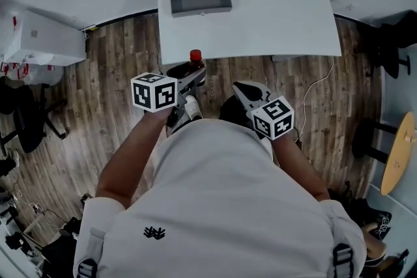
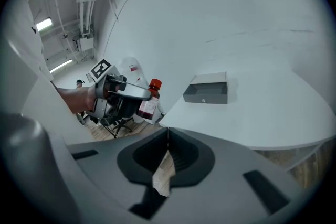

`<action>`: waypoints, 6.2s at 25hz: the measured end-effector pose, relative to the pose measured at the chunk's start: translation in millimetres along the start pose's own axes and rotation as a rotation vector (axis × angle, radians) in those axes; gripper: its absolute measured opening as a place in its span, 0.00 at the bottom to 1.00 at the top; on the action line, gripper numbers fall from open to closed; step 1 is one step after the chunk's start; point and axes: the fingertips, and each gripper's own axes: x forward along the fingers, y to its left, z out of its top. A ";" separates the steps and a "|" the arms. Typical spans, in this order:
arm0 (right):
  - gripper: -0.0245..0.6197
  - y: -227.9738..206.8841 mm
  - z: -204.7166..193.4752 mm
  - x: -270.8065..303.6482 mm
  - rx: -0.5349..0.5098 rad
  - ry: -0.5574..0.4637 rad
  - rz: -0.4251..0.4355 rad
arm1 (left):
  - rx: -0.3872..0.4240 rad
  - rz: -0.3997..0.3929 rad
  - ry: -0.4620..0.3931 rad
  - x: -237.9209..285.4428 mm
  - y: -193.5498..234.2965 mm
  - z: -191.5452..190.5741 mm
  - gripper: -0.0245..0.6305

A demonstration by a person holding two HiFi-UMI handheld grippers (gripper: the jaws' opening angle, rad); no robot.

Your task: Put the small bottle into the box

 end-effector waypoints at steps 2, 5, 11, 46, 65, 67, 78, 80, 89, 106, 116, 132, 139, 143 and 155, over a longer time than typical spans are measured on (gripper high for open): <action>0.05 -1.2 -3.3 -4.8 0.005 0.006 -0.001 | -0.005 0.002 0.007 10.1 4.2 4.9 0.35; 0.05 -13.2 -2.1 -5.5 0.000 0.023 0.001 | -0.042 0.007 -0.002 26.0 13.8 23.5 0.35; 0.05 -48.6 30.4 8.5 -0.008 0.001 0.032 | -0.114 0.068 -0.030 55.6 46.4 71.9 0.35; 0.05 -232.0 91.1 9.0 0.015 -0.009 0.158 | -0.223 0.477 0.136 202.6 186.6 136.7 0.35; 0.05 -244.3 82.7 -1.4 0.063 -0.033 0.142 | -0.168 0.686 0.371 204.8 211.1 112.1 0.35; 0.05 -245.9 80.8 -1.5 0.068 -0.030 0.141 | -0.176 0.693 0.384 205.1 212.6 111.0 0.35; 0.05 -243.2 81.3 2.7 0.075 -0.024 0.149 | -0.204 0.679 0.414 204.0 210.6 108.4 0.36; 0.05 -243.5 82.5 3.4 0.075 -0.024 0.153 | -0.196 0.671 0.414 205.6 208.7 108.8 0.36; 0.05 -237.3 84.7 8.3 0.066 -0.016 0.155 | -0.160 0.625 0.396 208.0 201.3 114.9 0.39; 0.05 -210.0 90.4 20.4 0.044 0.002 0.142 | -0.111 0.506 0.320 195.1 184.1 124.3 0.40; 0.05 -175.1 87.5 29.4 0.031 -0.006 0.108 | -0.024 0.408 0.264 165.0 157.9 123.1 0.39; 0.05 -96.1 75.9 38.8 0.015 -0.028 0.059 | 0.065 0.238 0.075 66.8 94.6 90.4 0.05; 0.05 -62.3 65.4 43.2 -0.005 -0.036 0.048 | 0.115 0.154 -0.012 16.7 67.7 65.7 0.05; 0.05 -38.8 56.2 46.1 -0.009 -0.037 0.050 | 0.135 0.108 -0.038 -12.8 55.1 43.2 0.04; 0.05 2.7 36.8 39.9 -0.042 -0.034 0.048 | 0.235 0.002 0.019 -50.8 14.5 -9.8 0.04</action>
